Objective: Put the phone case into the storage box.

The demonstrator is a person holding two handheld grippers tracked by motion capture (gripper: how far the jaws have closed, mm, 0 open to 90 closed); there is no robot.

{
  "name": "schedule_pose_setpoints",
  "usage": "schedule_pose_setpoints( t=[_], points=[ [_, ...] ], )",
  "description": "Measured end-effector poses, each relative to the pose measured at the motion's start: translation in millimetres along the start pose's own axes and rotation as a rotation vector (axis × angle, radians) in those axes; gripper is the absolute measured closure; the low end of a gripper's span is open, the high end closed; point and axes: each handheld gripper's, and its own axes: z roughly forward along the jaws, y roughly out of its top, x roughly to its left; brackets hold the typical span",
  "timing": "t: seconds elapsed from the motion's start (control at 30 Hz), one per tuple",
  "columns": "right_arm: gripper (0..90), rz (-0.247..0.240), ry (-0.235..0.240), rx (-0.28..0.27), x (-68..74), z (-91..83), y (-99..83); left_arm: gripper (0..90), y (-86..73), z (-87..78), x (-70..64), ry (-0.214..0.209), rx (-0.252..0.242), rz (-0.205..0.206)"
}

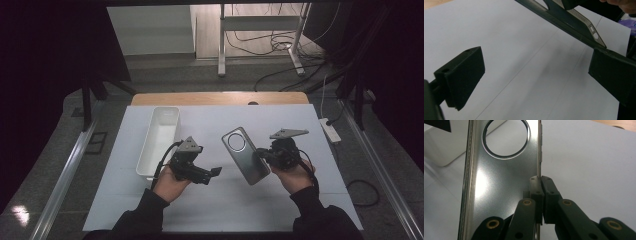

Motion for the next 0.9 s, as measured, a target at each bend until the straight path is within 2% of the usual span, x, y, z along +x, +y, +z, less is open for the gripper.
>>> schedule_pose_setpoints(
  t=[0.27,0.4,0.6,0.9],
  points=[
    [88.2,-0.003,0.010,-0.005,6.9,2.8,1.0,1.1,4.2,8.9,-3.4,-0.011,0.002,0.002],
    [88.2,-0.006,0.016,-0.008,11.6,4.5,1.4,0.6,6.9,12.6,-4.5,-0.034,0.000,0.002],
    [88.2,-0.015,0.023,-0.008,18.8,6.1,1.8,1.8,9.7,17.2,-7.3,-0.030,0.011,0.006],
    [88.2,-0.025,0.040,-0.013,27.6,9.8,1.3,8.0,10.7,20.9,-7.0,-0.040,0.013,-0.019]
  ],
)
